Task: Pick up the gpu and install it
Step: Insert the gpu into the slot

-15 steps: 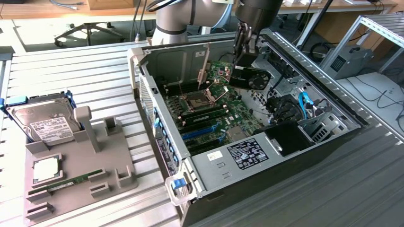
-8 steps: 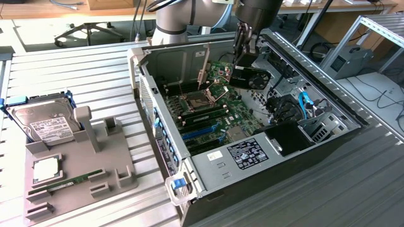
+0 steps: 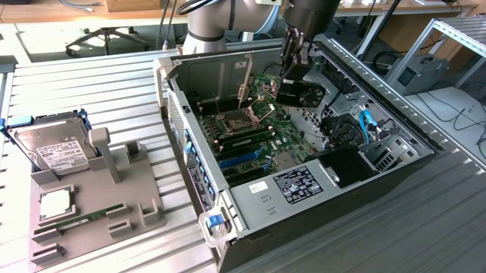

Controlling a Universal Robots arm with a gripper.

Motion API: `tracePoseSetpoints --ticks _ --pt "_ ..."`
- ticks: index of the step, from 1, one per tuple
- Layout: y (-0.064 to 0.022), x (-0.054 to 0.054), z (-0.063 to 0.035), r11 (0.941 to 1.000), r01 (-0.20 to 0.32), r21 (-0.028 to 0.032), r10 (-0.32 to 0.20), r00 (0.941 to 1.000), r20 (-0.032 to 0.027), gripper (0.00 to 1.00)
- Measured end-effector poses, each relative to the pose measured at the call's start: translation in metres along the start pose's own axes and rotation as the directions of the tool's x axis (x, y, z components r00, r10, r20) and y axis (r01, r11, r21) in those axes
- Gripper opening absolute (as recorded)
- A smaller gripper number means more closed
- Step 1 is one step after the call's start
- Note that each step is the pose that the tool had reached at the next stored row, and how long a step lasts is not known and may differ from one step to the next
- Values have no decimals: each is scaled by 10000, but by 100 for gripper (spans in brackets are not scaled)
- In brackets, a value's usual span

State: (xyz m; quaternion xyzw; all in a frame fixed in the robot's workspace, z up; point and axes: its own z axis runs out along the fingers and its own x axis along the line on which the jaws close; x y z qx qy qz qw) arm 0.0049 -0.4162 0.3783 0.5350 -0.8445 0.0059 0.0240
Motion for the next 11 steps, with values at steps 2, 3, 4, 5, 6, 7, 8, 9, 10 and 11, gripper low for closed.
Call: tracePoseSetpoints --ticks 2,3,4,5,6,7,8,9,10,11 --pt "0 0 0 10000 38 2 -38 10000 0 27" --pt "0 0 0 10000 56 2 -56 10000 -1 27" --pt "0 0 0 10000 76 4 -76 10000 -1 27" --pt "0 0 1 10000 96 5 -96 10000 -1 27" --pt "0 0 1 9999 117 6 -117 9999 -2 27" --pt "0 0 1 9999 137 7 -137 9999 -2 27" --pt "0 0 1 9999 154 8 -154 9999 -2 27" --pt "0 0 1 9998 175 8 -175 9998 -2 27" --pt "0 0 1 9998 197 9 -197 9998 -3 27" --pt "0 0 1 9998 216 10 -216 9998 -3 27"
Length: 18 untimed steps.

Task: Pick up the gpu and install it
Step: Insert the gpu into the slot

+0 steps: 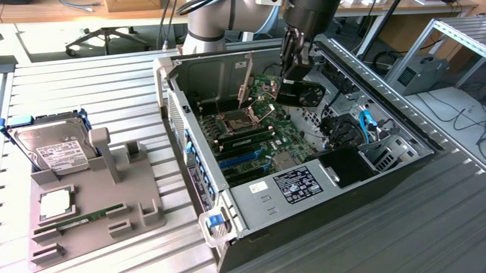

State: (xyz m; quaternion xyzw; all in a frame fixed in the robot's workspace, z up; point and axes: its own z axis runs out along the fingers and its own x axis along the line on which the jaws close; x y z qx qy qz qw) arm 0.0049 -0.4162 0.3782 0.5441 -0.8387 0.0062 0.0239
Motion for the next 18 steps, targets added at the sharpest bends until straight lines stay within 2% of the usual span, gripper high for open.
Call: tracePoseSetpoints --ticks 18 --pt "0 0 2 9990 438 20 -438 9990 -8 27"
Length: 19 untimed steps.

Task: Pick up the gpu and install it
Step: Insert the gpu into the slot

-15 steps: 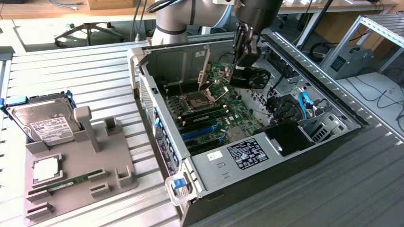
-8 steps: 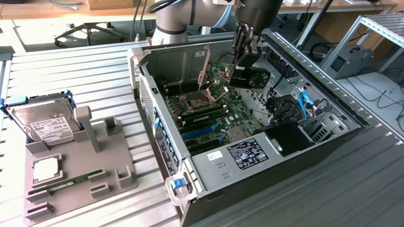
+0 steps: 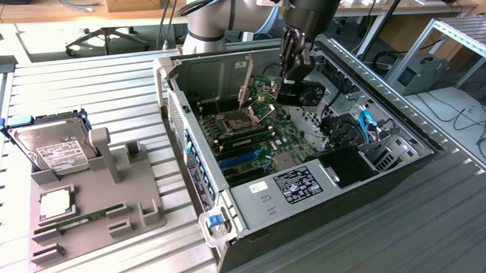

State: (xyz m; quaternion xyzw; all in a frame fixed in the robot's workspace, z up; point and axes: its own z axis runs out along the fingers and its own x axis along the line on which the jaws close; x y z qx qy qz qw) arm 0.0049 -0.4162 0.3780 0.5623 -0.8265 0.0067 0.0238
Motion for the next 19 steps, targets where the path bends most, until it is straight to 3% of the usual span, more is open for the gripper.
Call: tracePoseSetpoints --ticks 19 --pt "0 0 2 9987 511 24 -511 9987 -9 27"
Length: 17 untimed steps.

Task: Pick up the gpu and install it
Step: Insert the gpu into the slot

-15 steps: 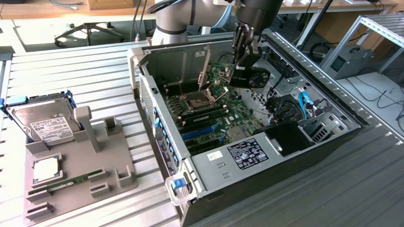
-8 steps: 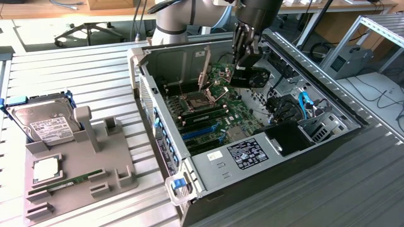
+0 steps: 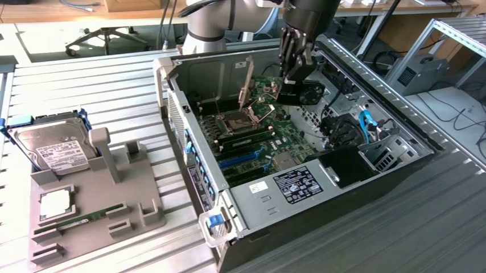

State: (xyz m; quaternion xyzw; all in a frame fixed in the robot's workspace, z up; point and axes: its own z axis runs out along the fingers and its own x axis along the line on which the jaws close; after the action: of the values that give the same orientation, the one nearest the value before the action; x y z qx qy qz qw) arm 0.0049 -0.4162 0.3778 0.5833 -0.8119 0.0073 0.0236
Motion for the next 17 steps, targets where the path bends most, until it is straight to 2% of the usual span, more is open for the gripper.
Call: tracePoseSetpoints --ticks 17 --pt "0 0 1 9980 632 29 -632 9980 -10 27"
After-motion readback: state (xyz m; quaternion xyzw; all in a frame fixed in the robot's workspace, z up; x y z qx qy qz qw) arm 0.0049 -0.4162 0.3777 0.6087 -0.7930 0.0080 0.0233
